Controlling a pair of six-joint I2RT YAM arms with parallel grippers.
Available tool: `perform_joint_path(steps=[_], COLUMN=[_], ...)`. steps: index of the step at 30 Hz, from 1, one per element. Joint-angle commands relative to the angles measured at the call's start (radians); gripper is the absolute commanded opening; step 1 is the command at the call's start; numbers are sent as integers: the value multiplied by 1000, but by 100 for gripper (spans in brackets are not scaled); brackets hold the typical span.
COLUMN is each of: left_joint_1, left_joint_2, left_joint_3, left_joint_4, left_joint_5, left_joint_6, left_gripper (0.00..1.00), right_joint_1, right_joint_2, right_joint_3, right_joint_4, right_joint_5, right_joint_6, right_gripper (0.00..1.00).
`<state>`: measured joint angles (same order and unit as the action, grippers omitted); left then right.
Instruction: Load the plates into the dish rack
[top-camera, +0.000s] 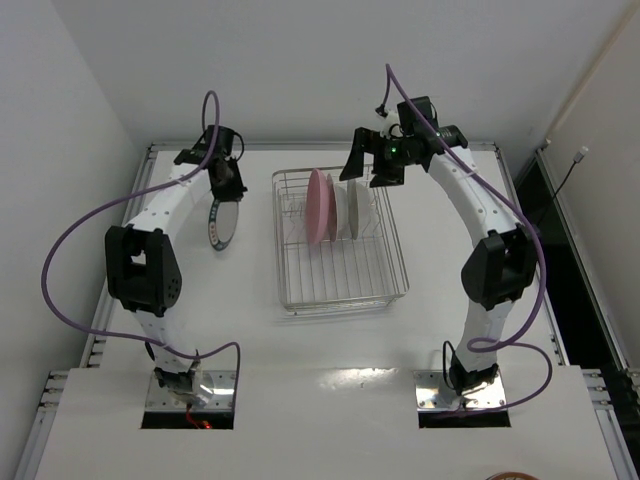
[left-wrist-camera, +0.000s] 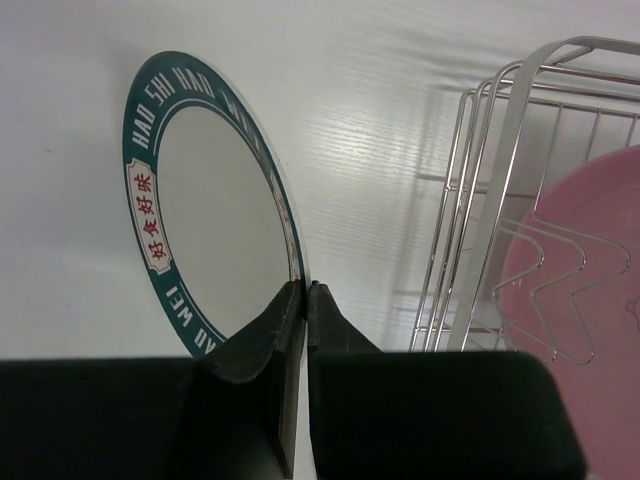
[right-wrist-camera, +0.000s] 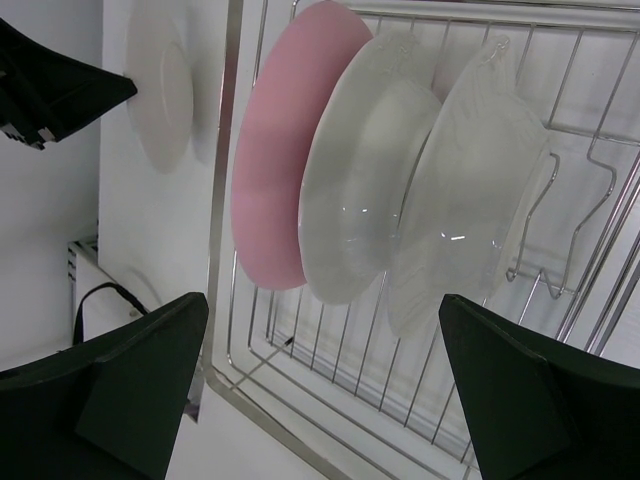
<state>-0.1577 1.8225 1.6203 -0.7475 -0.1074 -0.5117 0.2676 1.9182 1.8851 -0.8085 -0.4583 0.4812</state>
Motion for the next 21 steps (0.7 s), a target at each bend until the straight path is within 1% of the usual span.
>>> perform_joint_path(steps=[1, 5, 8, 11, 12, 16, 19, 21], left_joint_1=[-3, -3, -3, -3, -3, -3, -3, -3], left_joint_2=[-51, -60, -60, -32, -23, 1, 1, 1], left_joint_3=[33, 55, 143, 211, 211, 211, 199, 181], left_joint_4=[-12, -12, -33, -44, -12, 33, 43, 62], left_joint_5=[34, 40, -14, -25, 7, 67, 78, 130], left_joint_6=[-30, -39, -48, -74, -85, -85, -85, -85], left_gripper=[0, 0, 0, 0, 0, 0, 0, 0], right_joint_1=[-5, -5, -5, -5, -5, -5, -5, -5], right_joint_2=[-42, -42, -33, -33, -33, -22, -13, -4], right_joint_3=[28, 28, 37, 48, 48, 48, 58, 58], right_joint_4=[19, 19, 9, -1, -1, -1, -1, 9], right_joint_5=[-28, -28, -28, -28, -39, -57, -68, -78], right_joint_6=[14, 14, 14, 14, 14, 23, 23, 23], right_gripper=[100, 100, 100, 100, 100, 100, 100, 100])
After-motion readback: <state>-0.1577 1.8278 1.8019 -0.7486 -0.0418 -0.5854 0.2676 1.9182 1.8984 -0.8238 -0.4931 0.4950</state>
